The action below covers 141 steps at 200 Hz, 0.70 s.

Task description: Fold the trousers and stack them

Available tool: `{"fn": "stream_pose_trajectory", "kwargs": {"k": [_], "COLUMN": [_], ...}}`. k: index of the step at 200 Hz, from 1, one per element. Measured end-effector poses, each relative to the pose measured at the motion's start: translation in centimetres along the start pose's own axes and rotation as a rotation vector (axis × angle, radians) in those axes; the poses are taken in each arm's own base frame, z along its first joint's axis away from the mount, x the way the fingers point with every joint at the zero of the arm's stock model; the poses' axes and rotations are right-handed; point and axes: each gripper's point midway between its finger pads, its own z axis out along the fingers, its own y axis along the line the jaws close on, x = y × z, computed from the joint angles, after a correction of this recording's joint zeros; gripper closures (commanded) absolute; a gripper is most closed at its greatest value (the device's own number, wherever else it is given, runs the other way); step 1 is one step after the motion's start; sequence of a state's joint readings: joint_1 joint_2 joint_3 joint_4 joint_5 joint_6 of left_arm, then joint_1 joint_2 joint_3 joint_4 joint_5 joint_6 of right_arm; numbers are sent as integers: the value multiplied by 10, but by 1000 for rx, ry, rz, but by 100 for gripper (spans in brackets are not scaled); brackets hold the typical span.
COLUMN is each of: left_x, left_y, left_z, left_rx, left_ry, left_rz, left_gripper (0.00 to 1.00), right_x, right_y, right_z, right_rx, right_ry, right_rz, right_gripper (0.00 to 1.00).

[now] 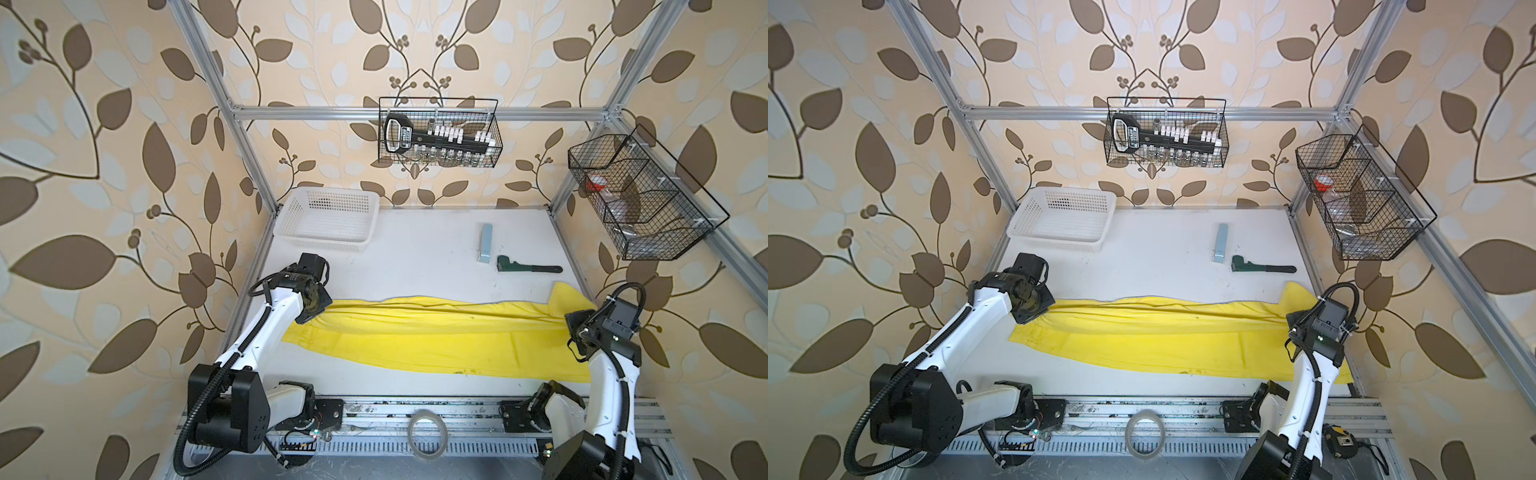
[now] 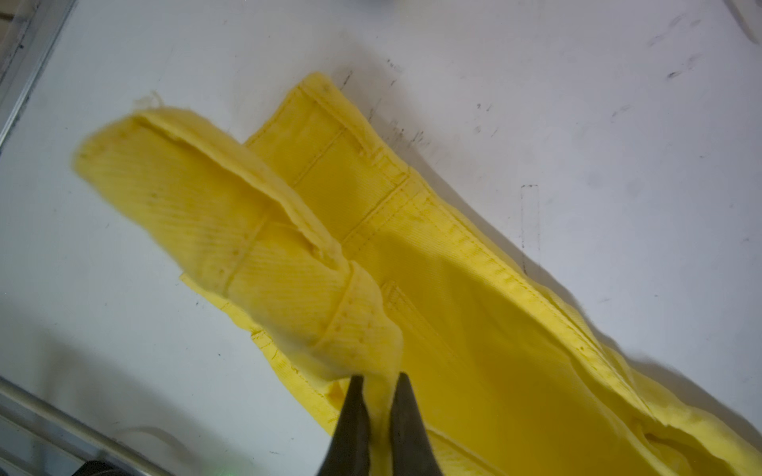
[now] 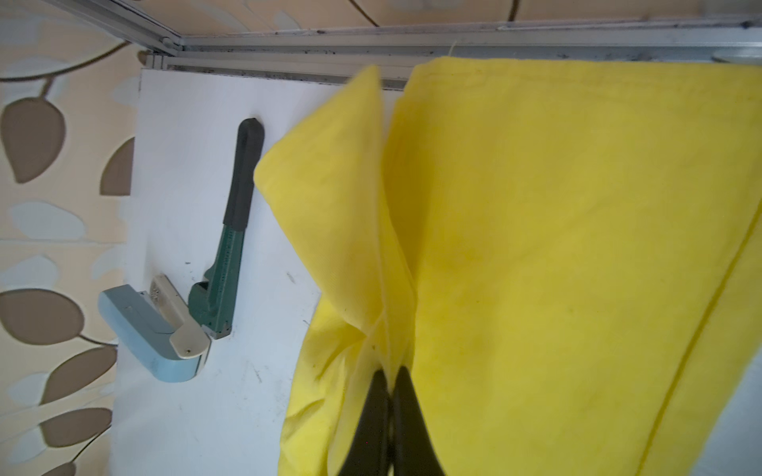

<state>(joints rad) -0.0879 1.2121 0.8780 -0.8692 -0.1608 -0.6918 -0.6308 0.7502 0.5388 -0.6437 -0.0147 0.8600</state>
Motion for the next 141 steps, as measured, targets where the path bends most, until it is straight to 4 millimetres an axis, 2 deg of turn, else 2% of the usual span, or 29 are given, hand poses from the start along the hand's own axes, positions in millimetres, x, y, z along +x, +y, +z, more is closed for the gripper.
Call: {"fn": "stream_pose_trajectory", "kwargs": {"k": [50,88,104,120,133,141], "left_x": [14,25,20,6,-13,-25], "left_y": [13,21,17,5,-10,-21], "left_z": [11,17,15,6,-6,-13], "left_rx": [-34,-51,-45,-21,15,41], "left_ry": [30,50,44,21,-15,-40], "left_rz": [-48,-66,-65,-61,-51,-47], "left_gripper": [99,100,100,100,100,100], "right_x": [19,23,22,19,11,2], "right_y": [-40,-50,-48,-39,-20,-2], "right_z": [5,8,12,13,9,4], "right_rx": [100,128,125,116,91,52], "right_ry": [-12,-19,-13,-4,-7,-24], "right_rz": [39,62,66,57,38,20], "right_gripper": [100,100,100,100,100,100]}}
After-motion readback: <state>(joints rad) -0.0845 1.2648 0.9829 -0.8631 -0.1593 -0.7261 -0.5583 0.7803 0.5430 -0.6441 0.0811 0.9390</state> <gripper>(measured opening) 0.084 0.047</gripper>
